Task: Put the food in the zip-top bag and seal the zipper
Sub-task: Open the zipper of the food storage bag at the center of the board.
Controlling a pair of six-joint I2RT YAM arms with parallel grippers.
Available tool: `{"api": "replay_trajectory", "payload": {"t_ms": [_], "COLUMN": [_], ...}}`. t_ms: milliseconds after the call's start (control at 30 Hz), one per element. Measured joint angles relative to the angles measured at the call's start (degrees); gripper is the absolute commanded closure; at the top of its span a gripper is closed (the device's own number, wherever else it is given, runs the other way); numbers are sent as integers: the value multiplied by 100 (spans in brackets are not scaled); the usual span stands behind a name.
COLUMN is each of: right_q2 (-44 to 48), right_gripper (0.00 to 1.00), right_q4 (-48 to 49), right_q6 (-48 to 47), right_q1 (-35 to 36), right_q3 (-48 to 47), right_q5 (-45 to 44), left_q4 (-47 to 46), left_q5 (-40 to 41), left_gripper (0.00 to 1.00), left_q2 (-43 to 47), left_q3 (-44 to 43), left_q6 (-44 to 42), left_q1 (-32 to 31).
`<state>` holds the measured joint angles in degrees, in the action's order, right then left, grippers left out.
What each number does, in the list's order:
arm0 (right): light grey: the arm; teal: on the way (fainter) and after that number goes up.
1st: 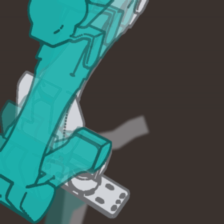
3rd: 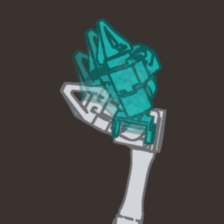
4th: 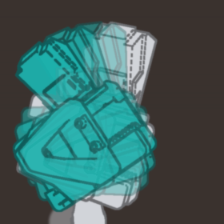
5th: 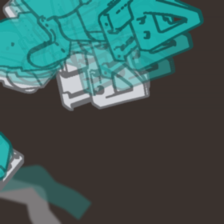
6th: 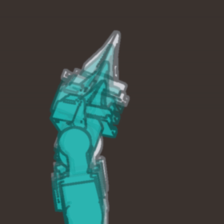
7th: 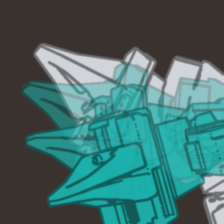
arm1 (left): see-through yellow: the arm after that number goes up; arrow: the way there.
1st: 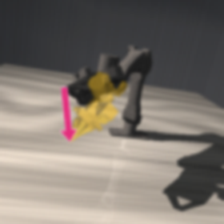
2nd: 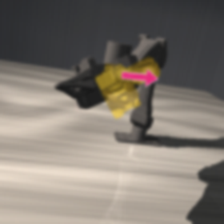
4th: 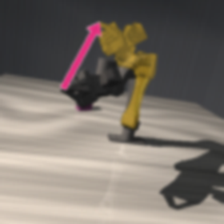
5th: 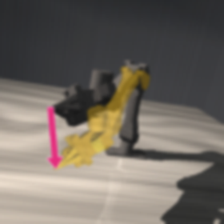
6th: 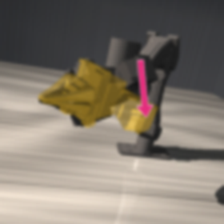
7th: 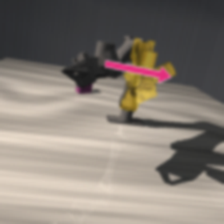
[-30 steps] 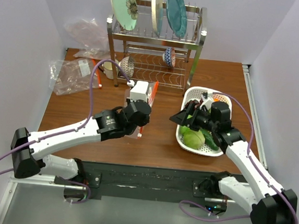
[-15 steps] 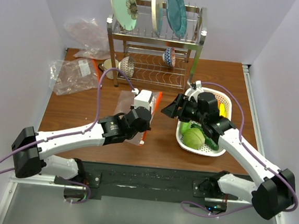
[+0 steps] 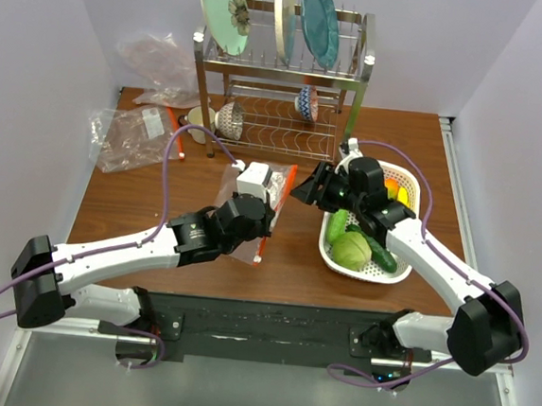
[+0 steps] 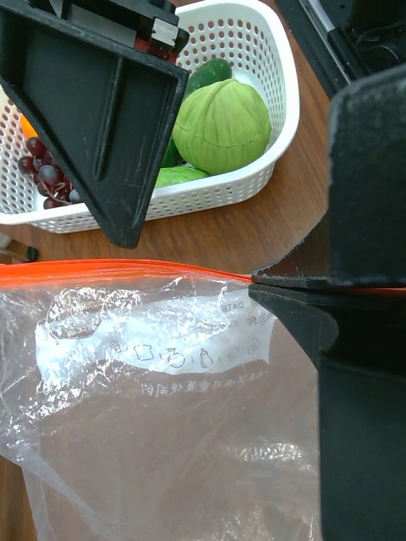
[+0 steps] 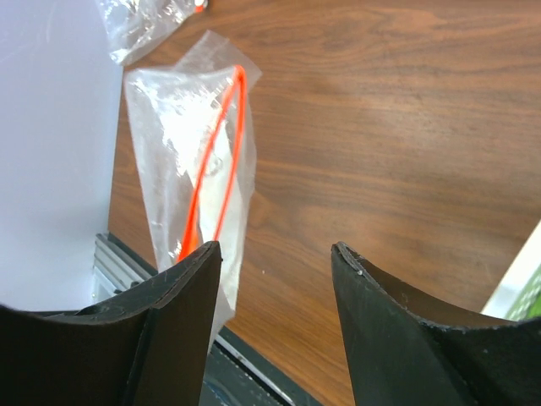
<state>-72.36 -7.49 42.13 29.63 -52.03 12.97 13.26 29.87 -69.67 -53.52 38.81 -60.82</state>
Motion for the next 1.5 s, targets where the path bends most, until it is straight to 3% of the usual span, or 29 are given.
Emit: {"api": "replay_trajectory", "payload": {"t_ms": [533, 667, 900, 1300, 1500], "right_q2": [-273, -372, -334, 337, 273], "right_gripper": [41, 67, 100, 100, 100], "right_q4": [177, 195, 168, -155, -348], "right_q6": [33, 28, 28, -72, -133], "right_q1": [111, 247, 365, 507, 555], "right_q3": [-48, -55, -63, 7, 46], "right_q5": [0, 4, -2, -201, -407], "left_q4": [-85, -94, -142, 975, 1165], "left_q5": [-262, -267, -254, 503, 428], "left_gripper": [100, 100, 100, 100, 100], "left_q2": [-9, -13, -20, -116, -101], "left_q3": [0, 2, 79, -442, -758], "left_q6": [61, 61, 66, 186, -59], "left_q1": [0, 0, 0, -2, -76]}}
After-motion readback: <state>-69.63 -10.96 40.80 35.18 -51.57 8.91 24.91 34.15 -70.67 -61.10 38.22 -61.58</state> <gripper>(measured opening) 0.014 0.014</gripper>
